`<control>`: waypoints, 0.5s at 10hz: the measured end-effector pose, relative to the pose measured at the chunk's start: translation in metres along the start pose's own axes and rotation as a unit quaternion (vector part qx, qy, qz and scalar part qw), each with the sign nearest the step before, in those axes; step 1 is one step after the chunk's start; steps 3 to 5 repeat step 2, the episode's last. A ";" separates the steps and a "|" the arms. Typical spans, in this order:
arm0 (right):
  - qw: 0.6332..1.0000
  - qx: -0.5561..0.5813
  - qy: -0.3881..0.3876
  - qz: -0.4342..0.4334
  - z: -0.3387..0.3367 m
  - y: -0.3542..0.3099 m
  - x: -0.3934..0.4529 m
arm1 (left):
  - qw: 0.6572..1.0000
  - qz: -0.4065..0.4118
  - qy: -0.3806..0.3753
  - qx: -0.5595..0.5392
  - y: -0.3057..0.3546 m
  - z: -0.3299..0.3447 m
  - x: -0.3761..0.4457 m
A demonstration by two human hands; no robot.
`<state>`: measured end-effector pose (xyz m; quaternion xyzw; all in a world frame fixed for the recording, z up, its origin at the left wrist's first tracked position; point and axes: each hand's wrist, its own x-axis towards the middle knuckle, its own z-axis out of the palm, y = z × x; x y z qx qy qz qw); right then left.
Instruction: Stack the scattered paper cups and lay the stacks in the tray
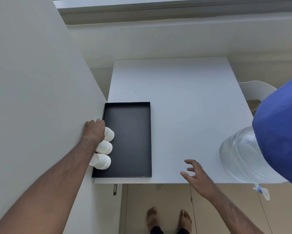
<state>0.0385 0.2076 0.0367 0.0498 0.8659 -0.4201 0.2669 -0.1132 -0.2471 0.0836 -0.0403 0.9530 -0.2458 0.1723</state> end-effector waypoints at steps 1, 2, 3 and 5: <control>0.998 -0.067 0.013 -0.017 -0.005 0.004 0.004 | 0.998 -0.002 0.034 -0.061 0.006 -0.003 -0.012; 0.989 -0.141 0.034 -0.031 -0.011 0.006 0.012 | 0.992 0.002 0.072 -0.099 0.022 -0.001 -0.021; 0.989 -0.141 0.034 -0.031 -0.011 0.006 0.012 | 0.992 0.002 0.072 -0.099 0.022 -0.001 -0.021; 0.989 -0.141 0.034 -0.031 -0.011 0.006 0.012 | 0.992 0.002 0.072 -0.099 0.022 -0.001 -0.021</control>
